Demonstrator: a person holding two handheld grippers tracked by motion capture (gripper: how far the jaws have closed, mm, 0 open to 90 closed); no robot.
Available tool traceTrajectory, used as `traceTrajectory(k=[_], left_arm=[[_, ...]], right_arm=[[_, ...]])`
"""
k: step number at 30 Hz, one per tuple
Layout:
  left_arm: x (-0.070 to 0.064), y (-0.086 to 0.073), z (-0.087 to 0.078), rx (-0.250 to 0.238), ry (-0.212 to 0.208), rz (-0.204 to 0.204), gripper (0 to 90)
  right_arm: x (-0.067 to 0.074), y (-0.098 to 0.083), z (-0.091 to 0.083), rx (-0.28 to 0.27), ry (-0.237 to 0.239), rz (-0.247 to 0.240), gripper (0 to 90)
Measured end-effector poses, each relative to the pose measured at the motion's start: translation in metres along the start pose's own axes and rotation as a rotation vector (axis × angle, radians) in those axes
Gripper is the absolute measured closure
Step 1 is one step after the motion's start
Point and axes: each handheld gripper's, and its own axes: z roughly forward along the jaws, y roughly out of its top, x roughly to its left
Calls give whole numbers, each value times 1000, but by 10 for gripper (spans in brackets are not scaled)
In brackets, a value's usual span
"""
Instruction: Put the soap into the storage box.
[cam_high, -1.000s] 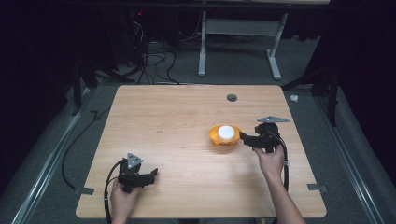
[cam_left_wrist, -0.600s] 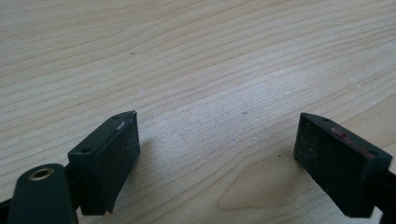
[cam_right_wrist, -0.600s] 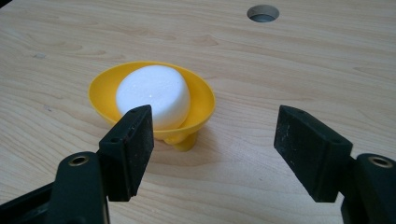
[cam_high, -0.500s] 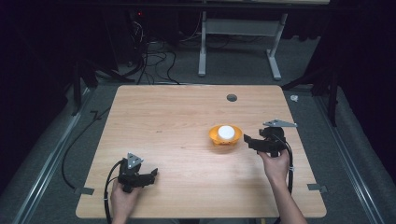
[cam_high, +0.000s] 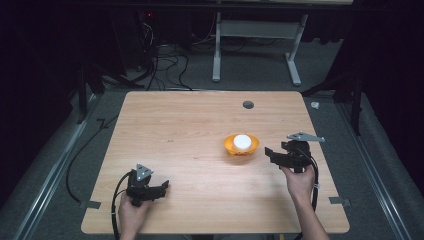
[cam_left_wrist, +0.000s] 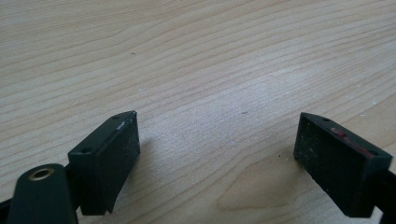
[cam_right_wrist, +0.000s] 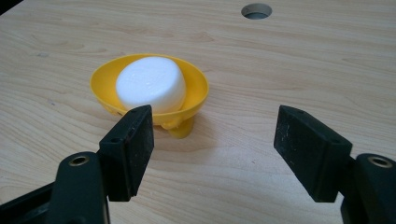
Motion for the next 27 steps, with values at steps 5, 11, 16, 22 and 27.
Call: traceTrajectory(k=[5, 11, 16, 22, 27], left_arm=[[0, 0, 0, 0, 0, 0, 147], [0, 0, 0, 0, 0, 0, 148], [0, 0, 0, 0, 0, 0, 147], [0, 0, 0, 0, 0, 0, 148], [0, 0, 0, 0, 0, 0, 148]], right_arm=[[-1, -3, -4, -6, -1, 8, 294], [-5, -8, -8, -12, -4, 13, 294], [-6, -14, -11, -11, -9, 26, 295], [-9, -19, -15, -20, -10, 32, 295], [-11, -23, -19, -25, -20, 33, 295]])
